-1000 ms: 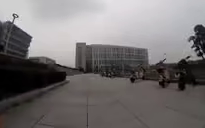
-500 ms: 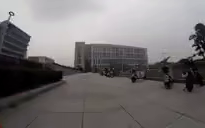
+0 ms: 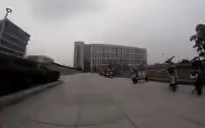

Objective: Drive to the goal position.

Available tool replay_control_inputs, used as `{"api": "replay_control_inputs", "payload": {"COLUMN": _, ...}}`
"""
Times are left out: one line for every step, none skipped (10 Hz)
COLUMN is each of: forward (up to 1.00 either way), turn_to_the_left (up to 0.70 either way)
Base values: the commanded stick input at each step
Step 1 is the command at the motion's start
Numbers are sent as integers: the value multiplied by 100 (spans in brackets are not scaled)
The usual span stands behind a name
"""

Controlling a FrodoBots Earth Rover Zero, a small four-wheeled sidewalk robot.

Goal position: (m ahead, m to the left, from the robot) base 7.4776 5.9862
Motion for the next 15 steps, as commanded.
{"api": "replay_control_inputs", "payload": {"forward": 70, "turn_to_the_left": 28}}
{"api": "replay_control_inputs", "payload": {"forward": 70, "turn_to_the_left": 33}}
{"api": "replay_control_inputs", "payload": {"forward": 70, "turn_to_the_left": 35}}
{"api": "replay_control_inputs", "payload": {"forward": 70, "turn_to_the_left": 35}}
{"api": "replay_control_inputs", "payload": {"forward": 70, "turn_to_the_left": 35}}
{"api": "replay_control_inputs", "payload": {"forward": 70, "turn_to_the_left": 35}}
{"api": "replay_control_inputs", "payload": {"forward": 70, "turn_to_the_left": 35}}
{"api": "replay_control_inputs", "payload": {"forward": 70, "turn_to_the_left": 35}}
{"api": "replay_control_inputs", "payload": {"forward": 70, "turn_to_the_left": 35}}
{"api": "replay_control_inputs", "payload": {"forward": 70, "turn_to_the_left": 35}}
{"api": "replay_control_inputs", "payload": {"forward": 70, "turn_to_the_left": 35}}
{"api": "replay_control_inputs", "payload": {"forward": 70, "turn_to_the_left": 35}}
{"api": "replay_control_inputs", "payload": {"forward": 70, "turn_to_the_left": 35}}
{"api": "replay_control_inputs", "payload": {"forward": 70, "turn_to_the_left": 35}}
{"api": "replay_control_inputs", "payload": {"forward": 70, "turn_to_the_left": 35}}
